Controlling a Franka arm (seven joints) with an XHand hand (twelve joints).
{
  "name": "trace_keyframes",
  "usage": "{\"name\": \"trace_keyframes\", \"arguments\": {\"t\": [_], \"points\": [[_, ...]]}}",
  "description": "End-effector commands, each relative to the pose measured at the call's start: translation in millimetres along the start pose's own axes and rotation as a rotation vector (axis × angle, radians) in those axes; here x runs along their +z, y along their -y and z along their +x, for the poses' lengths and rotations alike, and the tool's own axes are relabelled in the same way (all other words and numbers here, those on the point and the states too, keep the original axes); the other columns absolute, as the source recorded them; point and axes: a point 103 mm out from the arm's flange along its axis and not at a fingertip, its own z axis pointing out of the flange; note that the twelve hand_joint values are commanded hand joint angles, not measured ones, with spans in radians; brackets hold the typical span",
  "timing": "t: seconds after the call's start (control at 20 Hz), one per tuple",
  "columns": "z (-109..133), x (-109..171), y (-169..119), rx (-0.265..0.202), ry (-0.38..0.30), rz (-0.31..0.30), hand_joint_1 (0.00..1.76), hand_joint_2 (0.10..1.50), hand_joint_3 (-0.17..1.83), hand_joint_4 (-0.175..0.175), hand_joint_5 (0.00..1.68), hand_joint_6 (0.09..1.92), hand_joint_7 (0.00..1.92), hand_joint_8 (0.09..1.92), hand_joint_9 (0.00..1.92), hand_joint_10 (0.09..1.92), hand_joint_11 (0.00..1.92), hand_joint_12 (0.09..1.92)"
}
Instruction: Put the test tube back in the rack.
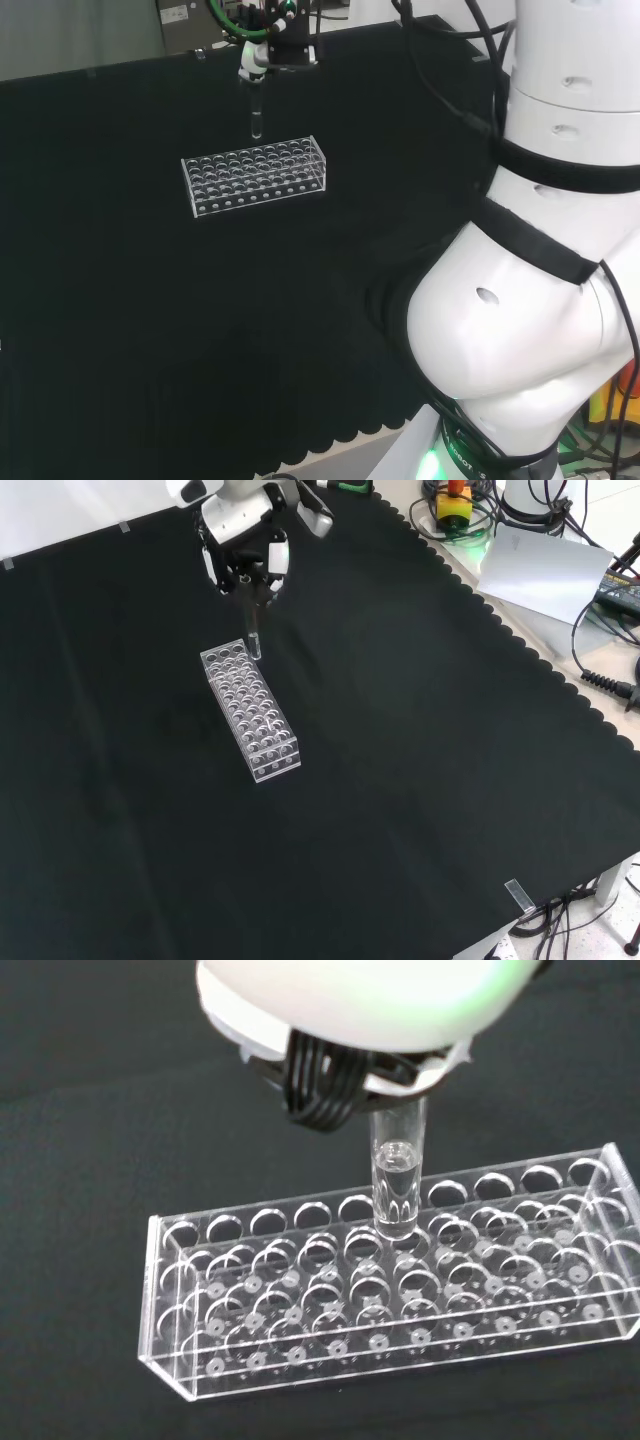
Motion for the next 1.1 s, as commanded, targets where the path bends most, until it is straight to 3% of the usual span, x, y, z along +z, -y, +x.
{"name": "trace_keyframes", "arguments": {"t": [0.05, 0.65, 1.1], "points": [[7.5, 13.8, -5.9, -0.015, -0.007, 0.021, 1.24, 0.62, 0.64, -0.175, 1.44, 0.33, 1.81, 0.30, 1.72, 0.82, 1.38, 0.90], [16.7, 38.5, -30.0, -0.033, -0.002, 0.066, 1.24, 0.62, 0.64, -0.175, 1.44, 0.33, 1.81, 0.30, 1.72, 0.82, 1.38, 0.90], [10.0, 50.6, -35.0, -0.040, 0.028, 0.091, 1.24, 0.62, 0.64, -0.175, 1.44, 0.33, 1.81, 0.30, 1.72, 0.82, 1.38, 0.90]]}}
